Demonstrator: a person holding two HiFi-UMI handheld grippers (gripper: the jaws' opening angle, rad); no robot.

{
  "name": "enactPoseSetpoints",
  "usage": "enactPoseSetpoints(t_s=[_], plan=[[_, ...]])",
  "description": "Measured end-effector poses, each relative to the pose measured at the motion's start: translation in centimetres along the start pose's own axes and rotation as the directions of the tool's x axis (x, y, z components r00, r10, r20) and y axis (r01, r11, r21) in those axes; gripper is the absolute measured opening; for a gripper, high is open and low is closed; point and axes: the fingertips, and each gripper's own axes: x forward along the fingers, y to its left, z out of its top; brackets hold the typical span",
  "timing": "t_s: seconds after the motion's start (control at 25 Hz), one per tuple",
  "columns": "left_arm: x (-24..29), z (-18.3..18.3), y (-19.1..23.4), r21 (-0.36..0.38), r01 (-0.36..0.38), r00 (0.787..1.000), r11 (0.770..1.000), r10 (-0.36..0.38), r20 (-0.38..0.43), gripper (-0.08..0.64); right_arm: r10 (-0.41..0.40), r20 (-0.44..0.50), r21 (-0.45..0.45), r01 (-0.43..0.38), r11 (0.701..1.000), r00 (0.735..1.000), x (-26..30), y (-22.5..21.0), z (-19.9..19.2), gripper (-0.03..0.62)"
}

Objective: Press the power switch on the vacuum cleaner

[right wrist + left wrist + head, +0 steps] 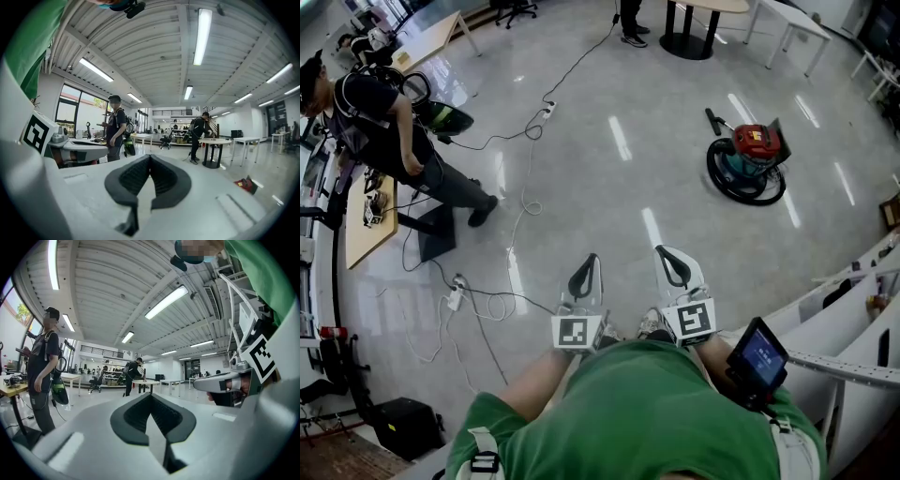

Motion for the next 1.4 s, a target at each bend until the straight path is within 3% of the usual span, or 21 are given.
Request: enactPoseSetpoints(t_s=[0.36, 0.6, 0.96, 1.2, 1.4], plan=[[3.6, 0.6, -3.0, 0.034, 0.008, 1.000, 0.999, -0.008, -0.022, 0.006, -0.041, 0.020, 0.018, 0.040, 0.999, 0.999, -0.8, -4.8, -0.2, 0.003], [7.0, 0.7, -5.8, 0.076, 0.069, 0.998, 0.995, -0.068, -0.011, 0.006, -0.059, 0.018, 0.044, 0.059, 0.997, 0.998, -0.7, -8.7, -0.3, 0.003], [12.6, 0.9, -8.2, 0.109, 0.157, 0.988, 0.981, -0.156, -0.021, 0.006, -0.155, 0.027, 0.060, 0.153, 0.986, 0.988, -0.6, -13.9, -1.1, 0.003], [17.3, 1.3, -8.9, 0.098, 0.267, 0.964, 0.959, -0.267, -0.010, 0.006, -0.243, 0.013, 0.075, 0.241, 0.968, 0.970, 1.0, -16.5, -0.7, 0.003], [21.7, 1.7, -8.5, 0.102, 0.386, 0.922, 0.917, -0.388, -0.001, 0.006, -0.343, 0.001, 0.067, 0.342, 0.937, 0.939, 3.6, -19.0, -0.8, 0.003]])
